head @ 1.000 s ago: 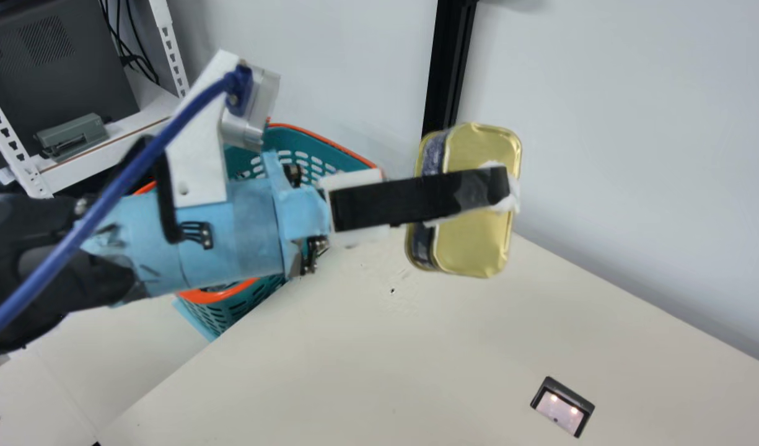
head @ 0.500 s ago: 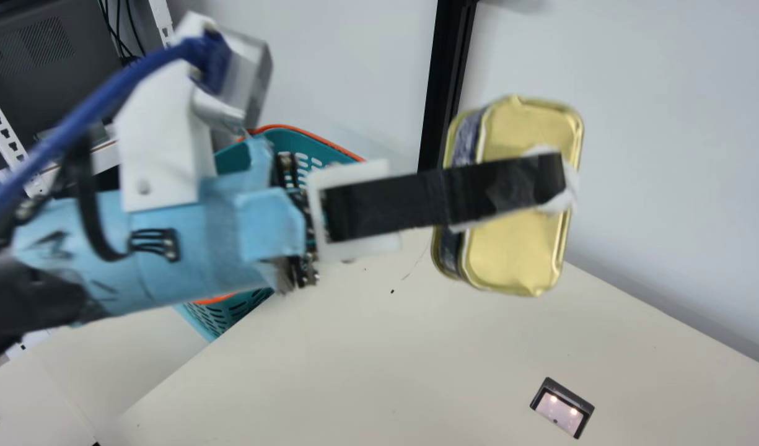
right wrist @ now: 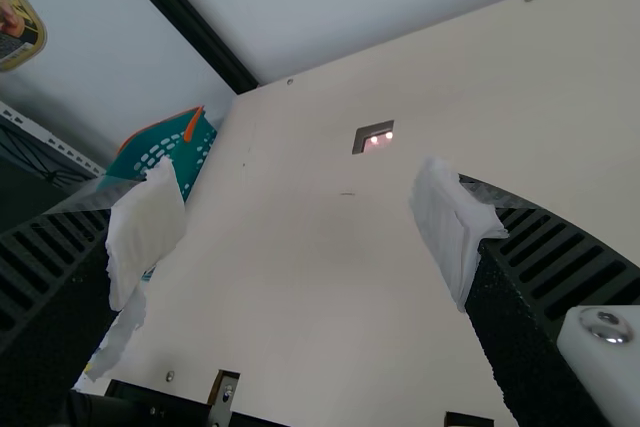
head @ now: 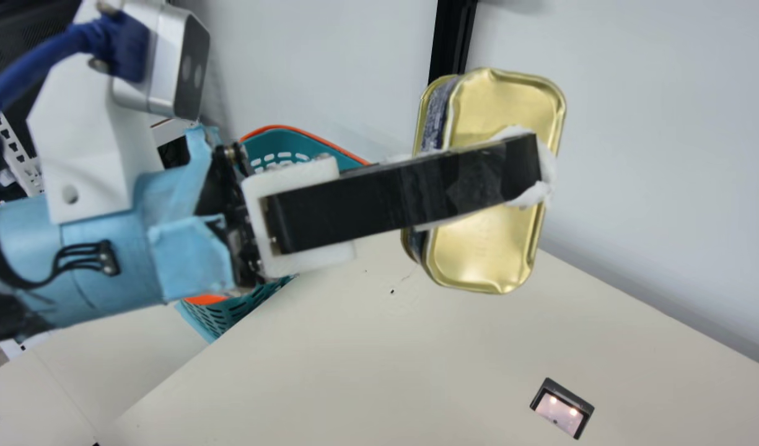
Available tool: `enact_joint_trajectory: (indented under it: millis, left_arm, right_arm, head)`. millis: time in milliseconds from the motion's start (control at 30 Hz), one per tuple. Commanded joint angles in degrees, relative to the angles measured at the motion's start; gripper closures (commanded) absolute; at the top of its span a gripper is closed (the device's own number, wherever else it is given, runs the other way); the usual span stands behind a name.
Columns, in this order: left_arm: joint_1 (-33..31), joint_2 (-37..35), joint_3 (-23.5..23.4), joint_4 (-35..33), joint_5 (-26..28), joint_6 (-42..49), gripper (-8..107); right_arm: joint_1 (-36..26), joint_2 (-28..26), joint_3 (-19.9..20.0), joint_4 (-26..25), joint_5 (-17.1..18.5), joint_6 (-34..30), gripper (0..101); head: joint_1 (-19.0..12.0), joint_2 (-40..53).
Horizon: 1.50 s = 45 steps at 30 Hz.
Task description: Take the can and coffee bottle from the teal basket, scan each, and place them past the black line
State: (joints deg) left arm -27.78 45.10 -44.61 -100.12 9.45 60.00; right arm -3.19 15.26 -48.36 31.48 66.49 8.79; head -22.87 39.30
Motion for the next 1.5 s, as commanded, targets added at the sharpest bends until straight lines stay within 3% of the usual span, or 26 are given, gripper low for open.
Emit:
enact_joint_trajectory:
  millis: [0,233,533,567,933,1133,1333,1433,1467]
  left_arm:
    - [0.0,0.0,0.0,0.0,0.0,0.0,89]
    - [3.0,-1.2,-2.2,3.5,1.6,-2.9,89]
    - [15.1,-3.5,-5.5,0.1,6.7,5.6,89]
    - [12.4,-3.3,-5.8,0.2,5.6,4.2,89]
    - [15.0,-3.6,-5.5,0.2,6.7,5.6,89]
    - [15.5,0.6,-4.1,10.2,6.8,-1.0,89]
    - [9.6,9.5,0.6,22.9,-0.9,-6.1,89]
    - [5.7,13.6,2.0,26.9,-5.4,-8.2,89]
    - [8.3,10.6,1.6,22.7,-1.9,-7.2,89]
  right_arm:
    - [0.0,0.0,0.0,0.0,0.0,0.0,0]
    - [0.0,0.0,0.0,0.0,0.0,0.0,0]
    - [0.0,0.0,0.0,0.0,0.0,0.0,0]
    - [0.0,0.0,0.0,0.0,0.0,0.0,0]
    - [0.0,0.0,0.0,0.0,0.0,0.0,0]
    - [0.0,0.0,0.0,0.0,0.0,0.0,0]
    - [0.0,0.0,0.0,0.0,0.0,0.0,0]
    - [0.0,0.0,0.0,0.0,0.0,0.0,0]
    - [0.0,0.0,0.0,0.0,0.0,0.0,0]
  head:
    - [-2.0,0.9]
    - [-2.0,0.9]
    - [-2.0,0.9]
    - [-2.0,0.9]
    - [-2.0,0.9]
    - [-2.0,0.9]
    - [-2.0,0.9]
    - [-2.0,0.9]
    - [-2.0,0.9]
